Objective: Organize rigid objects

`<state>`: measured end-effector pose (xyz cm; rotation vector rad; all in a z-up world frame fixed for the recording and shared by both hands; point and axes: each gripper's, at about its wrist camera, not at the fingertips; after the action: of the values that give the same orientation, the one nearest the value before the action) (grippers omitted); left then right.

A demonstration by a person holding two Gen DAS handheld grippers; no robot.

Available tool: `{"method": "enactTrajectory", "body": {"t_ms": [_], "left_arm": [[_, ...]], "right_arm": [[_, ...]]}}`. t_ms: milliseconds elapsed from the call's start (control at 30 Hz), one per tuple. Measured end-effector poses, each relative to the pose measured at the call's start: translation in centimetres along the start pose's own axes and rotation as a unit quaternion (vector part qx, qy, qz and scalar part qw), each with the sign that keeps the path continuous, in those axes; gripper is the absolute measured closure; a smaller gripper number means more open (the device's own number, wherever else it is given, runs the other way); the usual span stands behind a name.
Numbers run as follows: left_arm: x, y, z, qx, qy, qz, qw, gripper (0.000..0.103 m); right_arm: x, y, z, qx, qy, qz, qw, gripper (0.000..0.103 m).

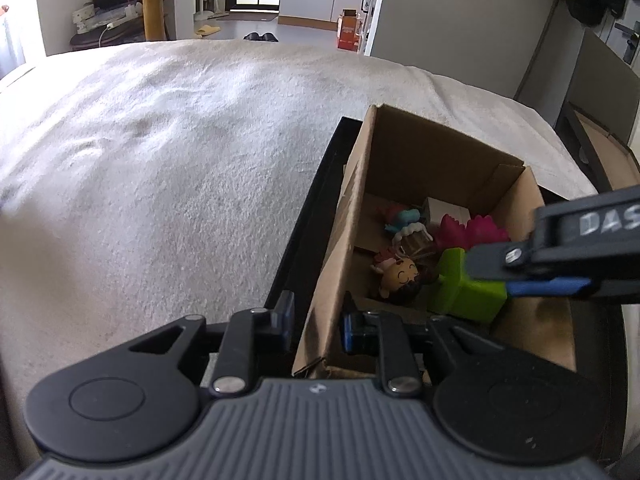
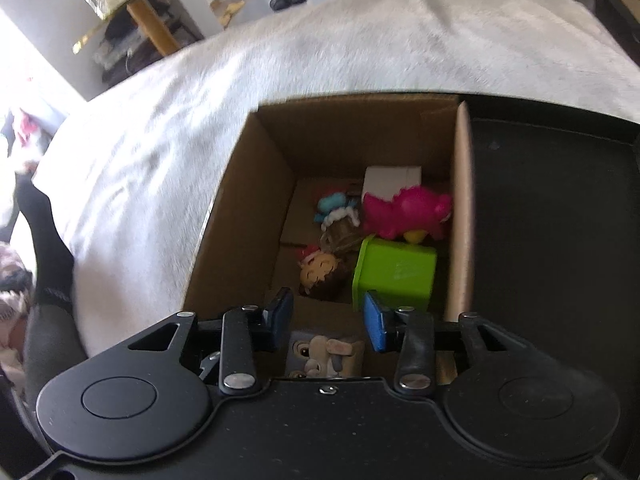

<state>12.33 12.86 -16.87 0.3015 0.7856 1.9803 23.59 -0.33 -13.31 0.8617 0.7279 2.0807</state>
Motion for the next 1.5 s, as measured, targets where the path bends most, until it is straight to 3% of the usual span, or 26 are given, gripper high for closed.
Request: {"method": "enactTrajectory", "body": {"t_ms": [167,233,333,500,633,833,1133,1233,1500], "left_arm": [[-0.4,1.6,1.5,-0.005,-0.010,0.001,0.9999,0.077],[-0.6,2.2,2.2,-0.005,-0.009,0.000,0.9999,0.066],[-1.0,3.5,2.9,-0.016,-0.012,-0.003,0.9998,0.054],[-2.1,5.5,3.8,-0.020,-0.023,-0.019,0.9994,0.041],[-3.0,7.3,4.3,-0.033,-0.037,-0.032,0.9982,0.030],[-3.6,9.4,4.7,-0.047,-0.047,-0.042,0.9969,0.026],[-3.6,12.4,5.0,-0.059,-0.056,-0.049,0.9955,0.024],[-3.5,13.6,5.1,-0.066,-0.057,-0.052,0.9948,0.016],[-3.9,16.2,5.3,-0.076,-0.073,-0.063,0.9924,0.009]], "right_arm": [[-1.8,2.7,0.4,-0.041,-0.028,0.007,0.999,0.061],[-2.6,3.7,0.5,-0.054,-0.035,0.005,0.998,0.058],[-3.7,5.1,0.5,-0.078,-0.043,0.001,0.996,0.048],[-4.8,7.0,0.2,-0.113,-0.049,-0.004,0.992,0.038],[-5.4,8.5,0.1,-0.140,-0.054,-0.011,0.989,0.022],[-6.0,11.3,-0.4,-0.181,-0.058,-0.014,0.982,0.011],[-5.7,14.4,-1.1,-0.213,-0.046,-0.011,0.976,0.006],[-5.4,15.4,-1.4,-0.221,-0.041,-0.013,0.974,0.003],[-5.0,18.1,-2.1,-0.241,-0.030,-0.019,0.970,0.000]]}}
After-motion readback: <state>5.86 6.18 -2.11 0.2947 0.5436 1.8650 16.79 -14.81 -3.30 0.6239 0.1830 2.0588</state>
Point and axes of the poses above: each gripper's, at about its wrist camera, not at the fingertips, and y roughly against the way its jaws point, x to its left, z to its top, and after that the axes turned 12 degrees about -x, right-handed
